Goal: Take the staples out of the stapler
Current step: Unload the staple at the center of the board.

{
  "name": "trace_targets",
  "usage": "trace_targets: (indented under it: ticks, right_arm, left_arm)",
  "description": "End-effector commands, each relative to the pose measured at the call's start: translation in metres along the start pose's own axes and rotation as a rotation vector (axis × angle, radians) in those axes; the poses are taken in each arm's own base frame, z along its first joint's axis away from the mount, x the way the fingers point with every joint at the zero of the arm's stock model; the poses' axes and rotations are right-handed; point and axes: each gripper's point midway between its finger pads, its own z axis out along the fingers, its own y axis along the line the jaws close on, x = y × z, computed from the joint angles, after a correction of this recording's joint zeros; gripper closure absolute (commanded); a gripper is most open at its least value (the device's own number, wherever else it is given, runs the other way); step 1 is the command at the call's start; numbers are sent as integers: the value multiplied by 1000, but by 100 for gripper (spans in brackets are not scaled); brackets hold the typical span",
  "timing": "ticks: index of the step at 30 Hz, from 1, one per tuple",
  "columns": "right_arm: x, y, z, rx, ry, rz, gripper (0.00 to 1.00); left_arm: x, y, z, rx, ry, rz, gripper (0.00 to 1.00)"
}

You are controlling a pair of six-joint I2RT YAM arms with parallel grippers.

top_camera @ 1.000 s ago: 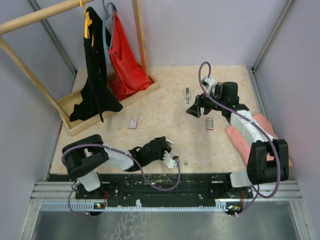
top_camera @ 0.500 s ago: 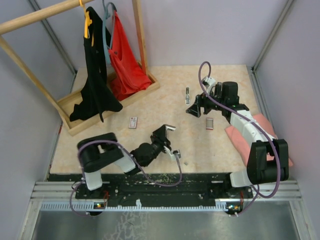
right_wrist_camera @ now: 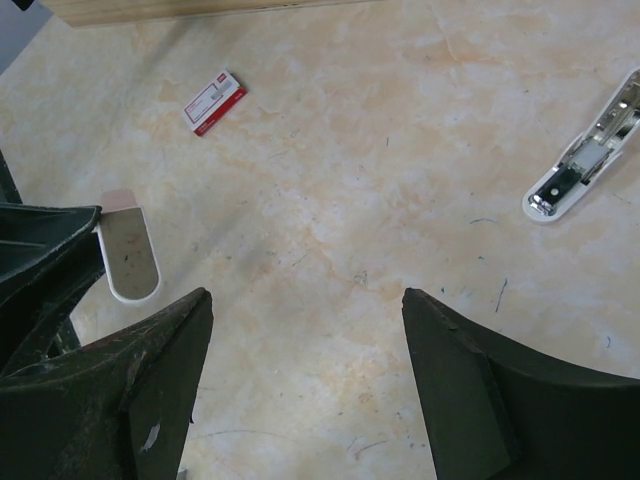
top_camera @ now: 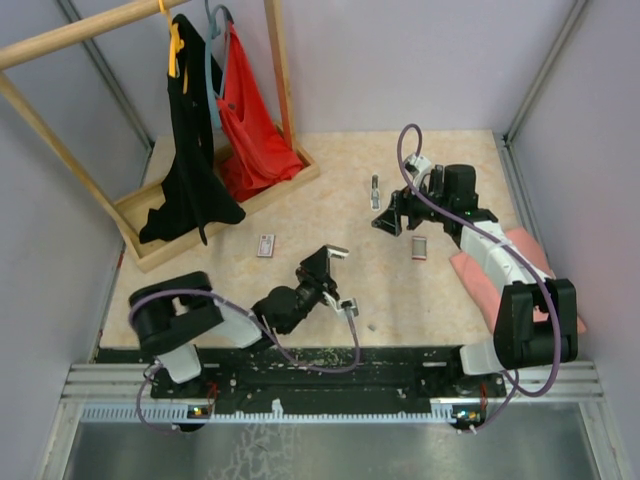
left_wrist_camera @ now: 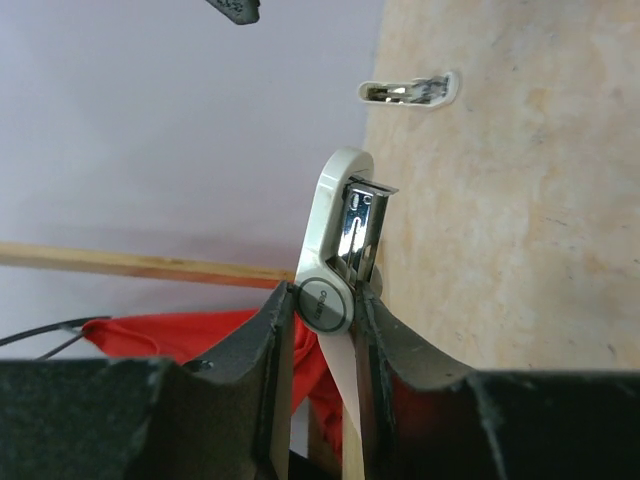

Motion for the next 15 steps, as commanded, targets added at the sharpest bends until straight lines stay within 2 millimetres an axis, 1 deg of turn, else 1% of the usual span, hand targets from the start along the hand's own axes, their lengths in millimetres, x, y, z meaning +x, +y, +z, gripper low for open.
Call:
trace_targets:
  ticks: [1,2,3,4,5,6,7,8,10,11,12,13,15]
  right_arm:
    - [-16,7,-6,-19,-53,-50,24]
    - [-16,7,-6,-19,-53,-50,24]
    - [-16,7,-6,-18,-55,-51,24]
    - [-16,7,-6,-19,-55,-50,24]
    - [-16,7,-5,-23,-55,-45,24]
    - [-16,10,-5,-41,-53,-38,24]
    - [-14,13,-4,-60,-48,-29,24]
    - [-14,15,-3,-75,-45,-22,24]
    - [-12,21,-2,-102,-43,-22,24]
    - [-12,23,-1,-110,-40,-27,24]
    - [-12,24,1,-104,-36,-34,25]
    - [-13,24,3,-87,-35,-43,25]
    - [-20,29,7,-89,-62,-38,24]
  left_arm:
    - [-5,-18,-6,183,-24,-143,100]
    - [8,-12,2,147,73,-134,100]
    - [18,0,7,73,134,-95,100]
    - [21,25,7,-61,130,-111,99]
    - [15,32,5,-76,89,-123,99]
    - [6,19,4,20,33,-141,100]
    - [2,13,1,91,10,-205,100]
    - [3,15,2,97,30,-234,99]
    - [13,27,6,10,88,-190,99]
    - [12,52,4,-121,59,-194,99]
    - [10,60,-1,-180,30,-166,100]
    - [7,63,-5,-207,2,-140,100]
    - [-1,59,-7,-209,-18,-121,100]
